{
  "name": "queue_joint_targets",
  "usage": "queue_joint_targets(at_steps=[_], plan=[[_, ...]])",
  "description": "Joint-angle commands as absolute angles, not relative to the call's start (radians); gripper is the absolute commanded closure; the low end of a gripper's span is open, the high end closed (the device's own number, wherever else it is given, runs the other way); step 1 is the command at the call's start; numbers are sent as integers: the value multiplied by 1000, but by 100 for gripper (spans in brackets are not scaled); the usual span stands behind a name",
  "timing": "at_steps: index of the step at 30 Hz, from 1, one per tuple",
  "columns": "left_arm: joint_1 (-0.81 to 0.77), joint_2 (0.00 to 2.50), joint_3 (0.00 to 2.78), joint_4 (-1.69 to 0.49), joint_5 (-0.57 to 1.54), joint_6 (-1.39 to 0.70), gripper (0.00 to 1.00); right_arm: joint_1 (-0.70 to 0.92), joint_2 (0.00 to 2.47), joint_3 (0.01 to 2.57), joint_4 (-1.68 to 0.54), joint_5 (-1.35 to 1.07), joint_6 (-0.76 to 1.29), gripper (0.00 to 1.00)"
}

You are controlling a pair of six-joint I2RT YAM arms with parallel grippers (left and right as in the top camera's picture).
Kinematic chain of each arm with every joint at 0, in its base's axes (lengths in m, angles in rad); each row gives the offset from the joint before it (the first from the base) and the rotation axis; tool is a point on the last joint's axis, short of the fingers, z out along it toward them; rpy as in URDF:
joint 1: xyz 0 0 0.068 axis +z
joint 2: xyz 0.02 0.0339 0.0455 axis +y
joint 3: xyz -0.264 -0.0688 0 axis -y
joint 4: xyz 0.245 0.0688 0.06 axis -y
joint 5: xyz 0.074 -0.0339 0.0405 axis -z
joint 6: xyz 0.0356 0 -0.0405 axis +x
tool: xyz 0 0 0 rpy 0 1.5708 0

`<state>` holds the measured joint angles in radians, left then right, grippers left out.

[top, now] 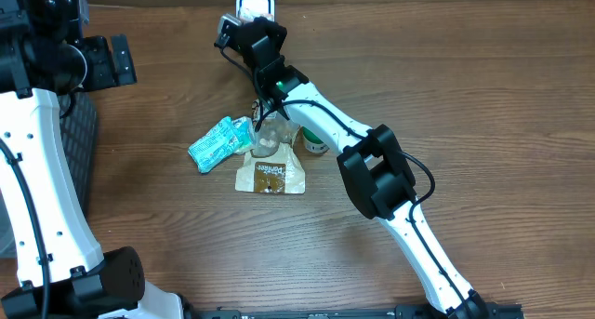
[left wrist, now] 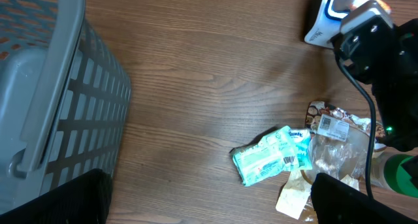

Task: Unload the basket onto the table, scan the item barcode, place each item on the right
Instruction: 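Hold the orange box under the scanner with the right gripper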

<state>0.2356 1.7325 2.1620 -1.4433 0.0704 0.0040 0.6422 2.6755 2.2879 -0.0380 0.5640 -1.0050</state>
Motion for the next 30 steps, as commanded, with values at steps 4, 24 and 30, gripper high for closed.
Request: queue_joint_targets(at_steps=[4,24,30], plan=[[228,1722,2181,-1439,68,23,1,642,2667,2295,1,548,-1038,96],[228,1722,2181,-1439,68,23,1,639,2365,2295,-278,566,-509,96],[228,1722,2181,-1439,68,23,0,611,2118,2295,-685,408,-50,96]])
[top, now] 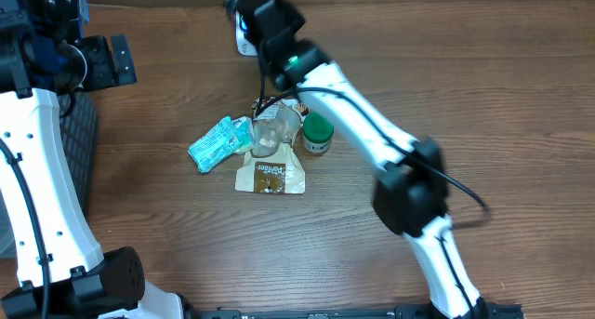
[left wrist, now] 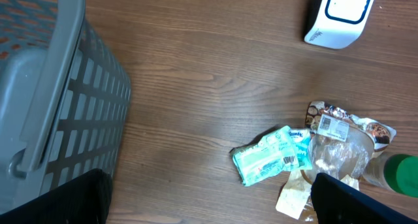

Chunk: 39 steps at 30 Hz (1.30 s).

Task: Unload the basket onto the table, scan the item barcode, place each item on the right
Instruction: 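Hold the orange box under the scanner with the right gripper, then carry the orange box right and release it on the table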

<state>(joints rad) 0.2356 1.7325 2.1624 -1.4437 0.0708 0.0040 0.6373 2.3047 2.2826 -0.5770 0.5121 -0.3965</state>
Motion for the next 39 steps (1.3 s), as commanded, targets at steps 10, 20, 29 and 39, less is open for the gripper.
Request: queue_joint_targets(at_steps=[10,20,29,39], plan=[[228,1722,2181,-1439,68,23,0,348,1893,2295,-1310,-141,248,96],[228,1722,2181,-1439,68,23,1,69,1899,2091,-1439,-238,247,96],[228,1722,2181,-1439,68,23,0,-78,1899,1659,-1143,-295,263,96],[228,1722,2181,-1439,68,23,1,-139,1901,1412,-919,-327,266,96]])
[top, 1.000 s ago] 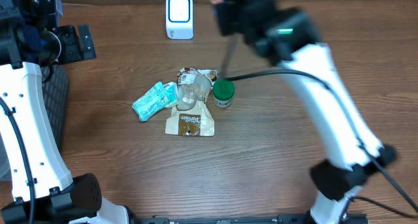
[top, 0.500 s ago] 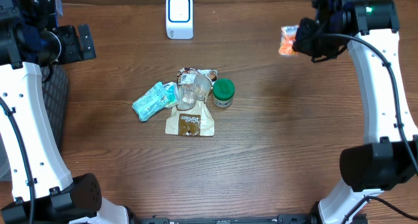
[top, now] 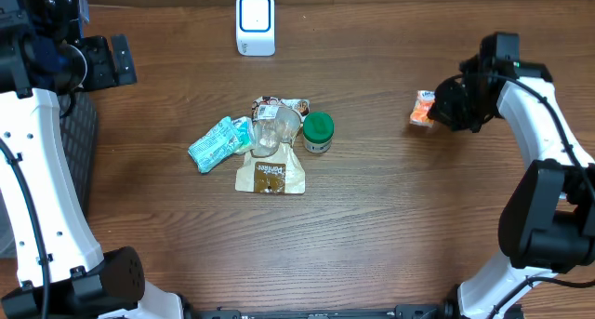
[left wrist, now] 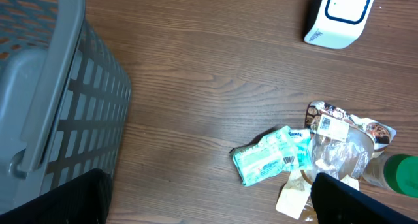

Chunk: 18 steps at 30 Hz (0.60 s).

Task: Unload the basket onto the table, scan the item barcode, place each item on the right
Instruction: 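Carry the orange box right and release it on the table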

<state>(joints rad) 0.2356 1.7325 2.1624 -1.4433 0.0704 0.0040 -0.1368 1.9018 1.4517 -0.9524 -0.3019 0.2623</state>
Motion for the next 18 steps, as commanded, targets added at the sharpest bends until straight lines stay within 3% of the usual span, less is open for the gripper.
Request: queue_joint_targets(at_steps=[1,18], plan=[[228,1722,2181,-1439,68,23,0,-141,1901,1400,-908,-327,266,96],[228,1722,2181,-1439,68,23,0,-199,1930,1345,-827,-258,358,96]])
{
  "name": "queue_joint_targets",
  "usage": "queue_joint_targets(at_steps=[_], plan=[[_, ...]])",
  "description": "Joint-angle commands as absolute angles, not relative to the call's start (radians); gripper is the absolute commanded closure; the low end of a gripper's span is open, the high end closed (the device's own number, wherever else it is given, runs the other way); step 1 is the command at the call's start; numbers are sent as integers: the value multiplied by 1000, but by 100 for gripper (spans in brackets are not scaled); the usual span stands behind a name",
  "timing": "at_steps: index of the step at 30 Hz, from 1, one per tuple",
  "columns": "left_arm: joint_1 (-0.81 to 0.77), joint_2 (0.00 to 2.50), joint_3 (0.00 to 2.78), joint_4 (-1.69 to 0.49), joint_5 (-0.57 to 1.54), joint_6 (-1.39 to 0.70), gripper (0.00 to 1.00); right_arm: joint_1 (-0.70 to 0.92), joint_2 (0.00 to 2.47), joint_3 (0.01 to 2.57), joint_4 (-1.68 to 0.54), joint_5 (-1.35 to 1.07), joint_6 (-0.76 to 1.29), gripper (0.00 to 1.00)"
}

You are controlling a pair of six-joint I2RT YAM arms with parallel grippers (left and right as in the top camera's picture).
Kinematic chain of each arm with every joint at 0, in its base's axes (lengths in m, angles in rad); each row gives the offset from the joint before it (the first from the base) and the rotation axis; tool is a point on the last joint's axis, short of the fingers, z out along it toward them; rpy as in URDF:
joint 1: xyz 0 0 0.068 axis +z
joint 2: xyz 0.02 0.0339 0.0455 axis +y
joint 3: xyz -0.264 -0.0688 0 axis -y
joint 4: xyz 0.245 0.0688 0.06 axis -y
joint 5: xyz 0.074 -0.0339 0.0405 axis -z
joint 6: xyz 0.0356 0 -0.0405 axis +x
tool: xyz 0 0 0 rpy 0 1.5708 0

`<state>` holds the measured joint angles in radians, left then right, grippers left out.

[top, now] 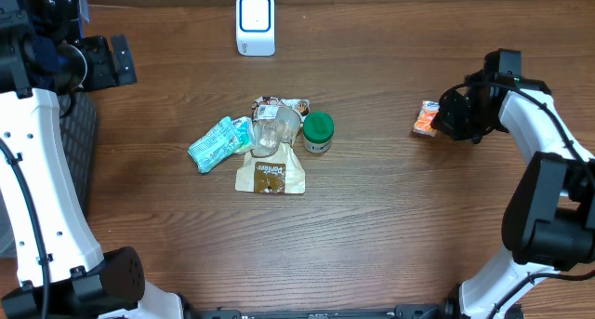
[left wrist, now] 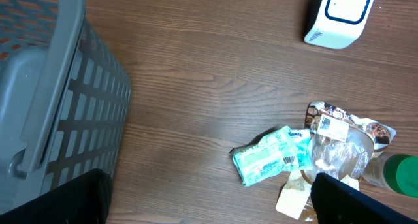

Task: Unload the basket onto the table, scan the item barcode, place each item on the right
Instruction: 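Carry the orange box right and release it on the table, then move the right gripper over the green-lid jar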

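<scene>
The white barcode scanner (top: 255, 23) with a blue-rimmed face stands at the table's far edge; the left wrist view also shows this scanner (left wrist: 339, 15). My right gripper (top: 442, 117) is far to the right, shut on a small orange packet (top: 425, 120) that sticks out to its left, low over the table. High at the far left, my left gripper (top: 100, 62) is open. Its dark fingers (left wrist: 59, 201) sit wide apart with nothing between them.
A pile lies mid-table: a teal wrapper (top: 216, 142), a clear plastic cup (top: 270, 133), a tan pouch (top: 270, 176), a green-lidded jar (top: 317, 131) and a printed packet (left wrist: 336, 123). A grey slatted basket (left wrist: 46, 87) stands at the left edge.
My right gripper and the orange packet have shifted slightly toward the near side at the table's right. The left arm and the pile are unchanged.
My right arm first reached across the pile, its gripper right at the scanner. Then it was above the scanner, raised. Later it was at the far right of the table with an orange packet in its fingers, and it is there now, a little nearer.
</scene>
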<state>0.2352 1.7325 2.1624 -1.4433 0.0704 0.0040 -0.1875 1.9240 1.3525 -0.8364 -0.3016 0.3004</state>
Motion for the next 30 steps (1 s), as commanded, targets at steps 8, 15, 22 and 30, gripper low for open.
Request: queue_joint_targets(at_steps=[8,15,22,30], plan=[[228,1722,2181,-1439,68,23,0,-213,1932,1345,-812,-217,397,96],[228,1722,2181,-1439,68,23,0,-213,1932,1345,-827,-195,396,75],[228,1722,2181,-1439,68,23,0,-213,1931,1375,-881,-177,377,41],[228,1722,2181,-1439,68,23,0,-91,1897,1604,-1120,-184,200,42]])
